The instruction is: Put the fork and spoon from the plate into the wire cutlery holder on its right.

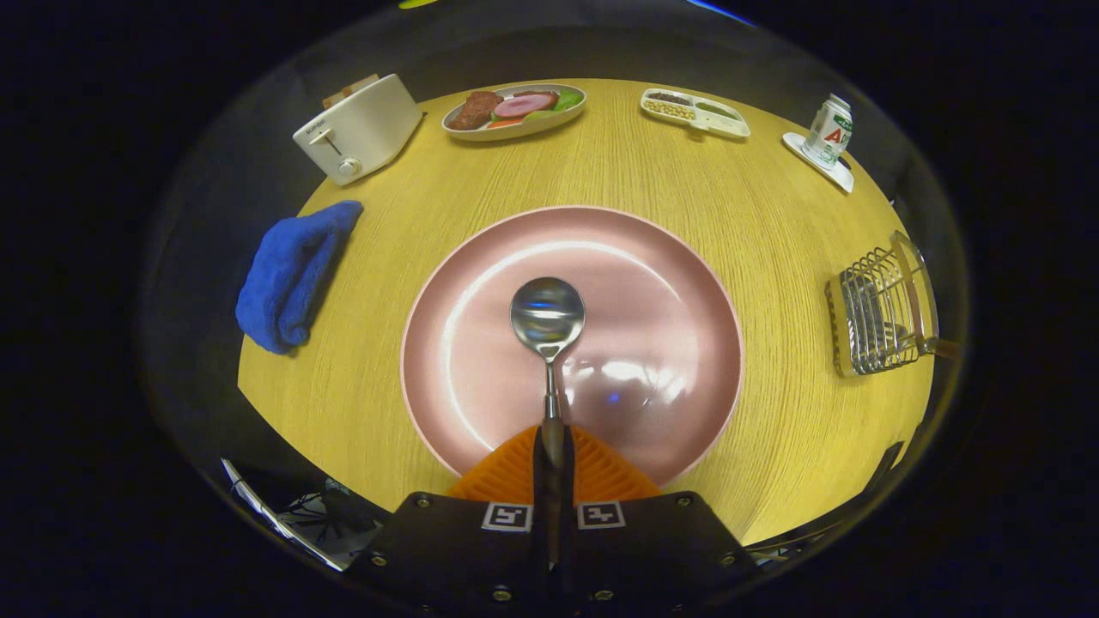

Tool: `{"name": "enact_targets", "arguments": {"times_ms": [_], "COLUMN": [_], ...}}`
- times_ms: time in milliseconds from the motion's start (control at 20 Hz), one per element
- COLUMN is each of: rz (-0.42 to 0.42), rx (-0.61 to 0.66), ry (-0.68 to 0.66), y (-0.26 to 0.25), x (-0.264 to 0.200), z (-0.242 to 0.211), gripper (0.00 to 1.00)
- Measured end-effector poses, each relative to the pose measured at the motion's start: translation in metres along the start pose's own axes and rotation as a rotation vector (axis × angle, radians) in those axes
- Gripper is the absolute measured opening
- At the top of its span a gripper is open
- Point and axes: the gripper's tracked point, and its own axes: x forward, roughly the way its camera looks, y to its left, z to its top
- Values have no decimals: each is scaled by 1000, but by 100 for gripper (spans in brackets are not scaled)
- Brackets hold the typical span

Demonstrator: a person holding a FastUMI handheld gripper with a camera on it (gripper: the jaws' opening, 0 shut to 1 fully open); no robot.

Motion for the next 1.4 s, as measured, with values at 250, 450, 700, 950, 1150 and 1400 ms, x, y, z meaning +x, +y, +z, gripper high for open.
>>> {"name": "enact_targets", "arguments": {"times_ms": [250, 450, 700, 950, 1150, 1400], "rz": [18, 35, 38, 3, -38, -77], "rx": [39, 82, 162, 258, 330, 426], "ry": [-20, -62, -135, -194, -228, -248], "y": [-3, -8, -29, -71, -109, -155], "x": [-8, -25, -54, -80, -99, -120], "z": [8, 24, 46, 53, 48, 36], "gripper": [5, 5, 5, 5, 5, 5]}}
